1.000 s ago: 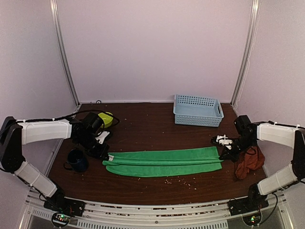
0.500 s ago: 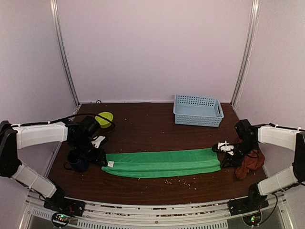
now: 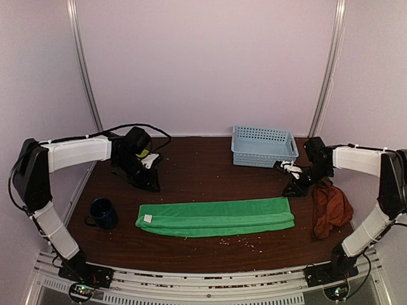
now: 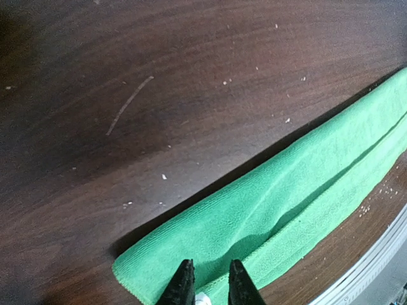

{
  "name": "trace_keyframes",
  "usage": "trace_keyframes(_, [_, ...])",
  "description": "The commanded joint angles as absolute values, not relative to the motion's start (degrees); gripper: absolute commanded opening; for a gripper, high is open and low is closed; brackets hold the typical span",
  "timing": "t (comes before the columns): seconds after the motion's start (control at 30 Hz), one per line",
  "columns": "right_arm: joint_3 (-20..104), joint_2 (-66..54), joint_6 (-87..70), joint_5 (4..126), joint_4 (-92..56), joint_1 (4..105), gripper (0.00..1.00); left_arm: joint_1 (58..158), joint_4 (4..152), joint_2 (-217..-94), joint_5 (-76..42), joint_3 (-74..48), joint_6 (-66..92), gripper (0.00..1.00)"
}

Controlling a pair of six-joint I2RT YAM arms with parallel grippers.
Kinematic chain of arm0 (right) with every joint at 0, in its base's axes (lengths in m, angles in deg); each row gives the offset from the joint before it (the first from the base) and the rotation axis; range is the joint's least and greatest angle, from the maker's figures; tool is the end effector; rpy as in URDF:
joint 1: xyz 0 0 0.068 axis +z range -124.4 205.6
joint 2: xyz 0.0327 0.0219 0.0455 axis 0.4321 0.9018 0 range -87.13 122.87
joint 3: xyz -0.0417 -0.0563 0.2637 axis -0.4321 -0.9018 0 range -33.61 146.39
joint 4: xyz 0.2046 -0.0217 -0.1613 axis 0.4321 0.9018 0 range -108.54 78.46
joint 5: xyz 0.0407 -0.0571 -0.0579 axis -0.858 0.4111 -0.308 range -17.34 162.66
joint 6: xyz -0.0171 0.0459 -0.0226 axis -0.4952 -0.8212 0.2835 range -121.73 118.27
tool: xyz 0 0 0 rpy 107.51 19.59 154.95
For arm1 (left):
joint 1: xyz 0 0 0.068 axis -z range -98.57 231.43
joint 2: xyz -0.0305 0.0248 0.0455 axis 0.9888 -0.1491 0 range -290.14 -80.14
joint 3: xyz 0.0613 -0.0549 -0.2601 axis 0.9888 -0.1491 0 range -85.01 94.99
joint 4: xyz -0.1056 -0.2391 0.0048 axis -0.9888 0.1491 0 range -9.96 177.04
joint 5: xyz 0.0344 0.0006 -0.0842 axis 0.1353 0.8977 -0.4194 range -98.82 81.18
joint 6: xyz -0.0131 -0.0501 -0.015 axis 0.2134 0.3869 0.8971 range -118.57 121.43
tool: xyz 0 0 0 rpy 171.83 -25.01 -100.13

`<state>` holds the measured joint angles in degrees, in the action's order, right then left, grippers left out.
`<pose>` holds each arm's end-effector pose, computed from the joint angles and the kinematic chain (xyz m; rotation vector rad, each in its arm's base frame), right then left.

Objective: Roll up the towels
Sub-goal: Fold the towel at the center of the board, then adjust the towel at the center of the board.

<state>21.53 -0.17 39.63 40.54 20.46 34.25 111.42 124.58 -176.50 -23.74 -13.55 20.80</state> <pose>0.2740 0.0608 0.2006 -1.2166 2.3084 0.5961 0.2853 -0.1754 0.2256 0.3337 2.8528 -0.5592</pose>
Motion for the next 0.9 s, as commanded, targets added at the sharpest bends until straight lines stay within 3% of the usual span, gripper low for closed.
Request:
trace_keyframes(0.0, [23.9,3.7,33.8,40.4,18.0,37.8,0.24,112.8,123.5,-180.0,-32.9,-9.5,16.5,0.20])
trace_keyframes(0.2, [24.9,8.3,31.2,41.4,17.3,41.1,0.22,118.0,122.9,-187.5,-35.0,-6.2,15.0,0.20])
trace_keyframes(0.33, [25.1,7.5,32.9,42.8,22.3,41.2,0.22,118.6,126.1,-186.2,-29.2,-9.4,17.6,0.20])
trace_keyframes(0.43, [24.4,5.4,35.7,44.8,28.3,41.1,0.31,118.7,128.7,-181.6,-25.3,-13.0,20.5,0.39])
trace_keyframes(0.57, [21.5,2.2,35.3,47.5,30.2,40.5,0.35,117.7,131.2,-174.1,-21.2,-17.8,23.1,0.54])
trace_keyframes(0.87, [22.4,2.9,36.3,48.9,35.9,38.7,0.35,109.7,132.8,-171.4,-24.9,-24.6,22.2,0.54])
